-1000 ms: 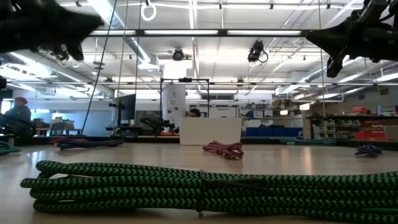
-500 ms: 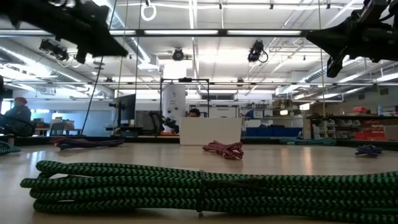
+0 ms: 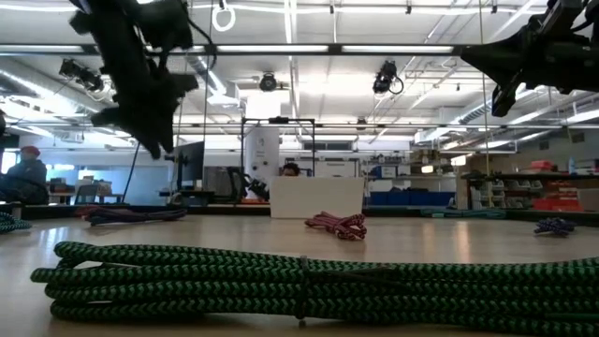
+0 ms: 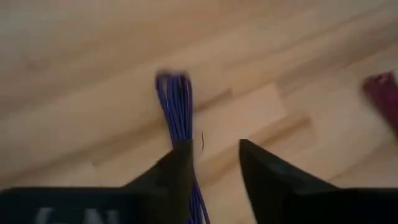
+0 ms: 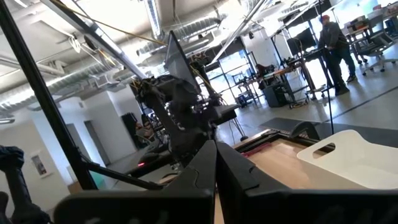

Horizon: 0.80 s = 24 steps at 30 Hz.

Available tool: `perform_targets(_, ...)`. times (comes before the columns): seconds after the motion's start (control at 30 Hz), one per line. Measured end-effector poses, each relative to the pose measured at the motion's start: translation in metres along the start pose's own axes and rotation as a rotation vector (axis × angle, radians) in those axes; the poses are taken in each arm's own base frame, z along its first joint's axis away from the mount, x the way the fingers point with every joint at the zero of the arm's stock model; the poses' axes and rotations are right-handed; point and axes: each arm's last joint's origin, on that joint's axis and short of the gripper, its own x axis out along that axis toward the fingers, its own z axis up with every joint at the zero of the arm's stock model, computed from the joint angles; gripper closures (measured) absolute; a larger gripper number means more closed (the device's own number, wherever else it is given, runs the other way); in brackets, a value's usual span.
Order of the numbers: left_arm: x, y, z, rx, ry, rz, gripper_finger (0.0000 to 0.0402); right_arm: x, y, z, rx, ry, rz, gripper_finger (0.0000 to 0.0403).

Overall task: Pick and place USB-C Cables
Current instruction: Put the left blue charger cable into the white bin

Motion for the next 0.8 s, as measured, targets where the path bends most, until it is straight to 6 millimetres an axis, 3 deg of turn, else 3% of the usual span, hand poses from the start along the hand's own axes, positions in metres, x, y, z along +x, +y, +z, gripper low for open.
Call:
perform_targets(0.2, 0.04, -0.003, -0.001, -0.056, 0.23, 0.05, 0.0155, 0.0, 0.001, -0.001, 0.0, 0.022, 0.05, 0.0393)
perform_targets(0.33, 0.062, -0.003, -0.004, -0.032, 0.308, 0.118, 0.0139, 0.0, 0.004, -0.002, 0.0, 0.055, 0.124, 0.0393)
perform_targets(0.53, 0.086, -0.005, -0.005, 0.049, 0.331, 0.153, 0.018, 0.0, 0.005, -0.002, 0.0, 0.07, 0.158, 0.0393)
perform_targets(0.8, 0.098, -0.008, -0.003, 0.229, 0.332, 0.106, 0.0295, 0.0, 0.005, -0.002, 0.0, 0.069, 0.158, 0.0393)
